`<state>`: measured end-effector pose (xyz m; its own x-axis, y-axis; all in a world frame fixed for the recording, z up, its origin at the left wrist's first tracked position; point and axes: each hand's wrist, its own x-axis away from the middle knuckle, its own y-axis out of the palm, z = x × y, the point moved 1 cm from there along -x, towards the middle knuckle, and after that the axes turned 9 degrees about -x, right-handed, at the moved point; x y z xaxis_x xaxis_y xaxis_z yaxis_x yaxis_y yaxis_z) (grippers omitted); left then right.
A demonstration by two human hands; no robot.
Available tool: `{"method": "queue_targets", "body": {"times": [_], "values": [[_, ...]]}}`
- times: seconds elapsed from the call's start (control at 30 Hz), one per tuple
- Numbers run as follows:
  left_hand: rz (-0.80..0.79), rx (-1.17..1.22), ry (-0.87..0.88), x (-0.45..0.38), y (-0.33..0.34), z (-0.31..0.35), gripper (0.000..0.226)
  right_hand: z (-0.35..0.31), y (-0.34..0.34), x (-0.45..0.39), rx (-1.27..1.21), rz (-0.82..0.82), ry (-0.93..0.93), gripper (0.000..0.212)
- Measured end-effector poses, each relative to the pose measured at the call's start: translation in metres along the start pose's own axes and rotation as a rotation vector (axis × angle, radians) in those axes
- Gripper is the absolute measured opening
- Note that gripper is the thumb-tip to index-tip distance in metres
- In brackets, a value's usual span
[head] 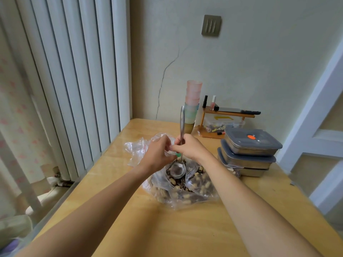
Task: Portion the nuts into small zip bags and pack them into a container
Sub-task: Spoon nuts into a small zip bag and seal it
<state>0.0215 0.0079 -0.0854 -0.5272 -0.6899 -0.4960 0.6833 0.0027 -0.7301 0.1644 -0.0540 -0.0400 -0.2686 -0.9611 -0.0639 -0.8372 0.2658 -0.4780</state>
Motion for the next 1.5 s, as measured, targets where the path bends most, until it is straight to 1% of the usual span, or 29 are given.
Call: {"method": "queue_targets", "body": {"times": [0.03, 0.07, 0.1, 0.2, 0.3, 0.37, 0.4, 0.47, 0.53, 0.63, 0.8, 0.83, 0.9, 0.97, 1.03, 1.1, 1.23, 1.3, 1.4, 1.5], "values": [[-0.005, 0.004, 0.018, 0.000, 0.000, 0.002, 0.045, 0.001, 0.002, 0.000, -0.014, 0.019, 0.014, 0.045], [-0.010, 0.015, 0.037, 0.000, 0.001, 0.004, 0.050, 0.001, 0.003, 0.000, -0.006, 0.037, 0.020, 0.047], [-0.014, 0.029, 0.053, 0.000, 0.001, 0.006, 0.054, 0.001, 0.004, -0.001, 0.018, 0.050, 0.019, 0.045], [-0.033, 0.077, 0.041, 0.001, 0.001, 0.007, 0.065, 0.000, 0.003, -0.005, 0.073, 0.055, 0.003, 0.025], [-0.087, 0.069, -0.061, 0.003, 0.002, 0.004, 0.069, -0.004, -0.001, -0.004, 0.132, 0.072, -0.016, 0.007], [-0.124, 0.076, -0.122, 0.004, 0.004, 0.001, 0.068, -0.006, -0.002, -0.002, 0.143, 0.075, -0.021, 0.013], [-0.137, 0.073, -0.144, 0.004, 0.005, 0.001, 0.063, -0.007, -0.002, -0.001, 0.136, 0.075, -0.026, 0.015], [-0.143, 0.032, -0.157, 0.003, 0.007, 0.001, 0.049, -0.006, -0.001, -0.001, 0.139, 0.079, -0.048, 0.015], [-0.111, 0.000, -0.149, 0.002, 0.007, 0.001, 0.037, -0.005, 0.000, 0.000, 0.137, 0.053, -0.050, 0.011], [-0.053, -0.028, -0.133, 0.001, 0.004, 0.003, 0.034, -0.006, 0.000, 0.002, 0.180, 0.005, -0.028, 0.015], [-0.051, -0.041, -0.122, 0.002, 0.003, 0.005, 0.028, -0.008, 0.001, 0.002, 0.156, 0.010, 0.017, 0.012], [-0.056, -0.028, -0.131, 0.003, 0.003, 0.006, 0.028, -0.008, 0.001, 0.002, 0.153, -0.004, 0.018, 0.015], [-0.109, -0.008, -0.159, 0.004, 0.002, 0.006, 0.032, -0.009, 0.001, 0.003, 0.129, -0.011, 0.031, 0.028], [-0.238, -0.011, -0.181, 0.006, 0.001, 0.004, 0.033, -0.011, -0.002, 0.006, 0.141, 0.001, 0.023, 0.042], [-0.369, -0.045, -0.173, 0.010, 0.001, 0.003, 0.037, -0.008, -0.005, 0.004, 0.263, 0.034, -0.021, 0.051], [-0.414, -0.067, -0.157, 0.013, 0.003, 0.003, 0.038, -0.004, -0.007, 0.001, 0.400, 0.095, -0.045, 0.055], [-0.407, -0.136, -0.145, 0.014, 0.003, 0.007, 0.034, -0.002, -0.012, 0.001, 0.560, 0.167, -0.088, 0.050], [-0.386, -0.262, -0.136, 0.012, 0.003, 0.009, 0.032, -0.003, -0.015, 0.003, 0.636, 0.190, -0.108, 0.047], [-0.320, -0.481, -0.101, 0.004, -0.001, 0.011, 0.035, -0.003, -0.024, 0.003, 0.720, 0.230, -0.120, 0.046], [-0.273, -0.561, -0.096, -0.006, -0.008, 0.017, 0.033, -0.009, -0.036, 0.003, 0.826, 0.259, -0.095, 0.045]]}}
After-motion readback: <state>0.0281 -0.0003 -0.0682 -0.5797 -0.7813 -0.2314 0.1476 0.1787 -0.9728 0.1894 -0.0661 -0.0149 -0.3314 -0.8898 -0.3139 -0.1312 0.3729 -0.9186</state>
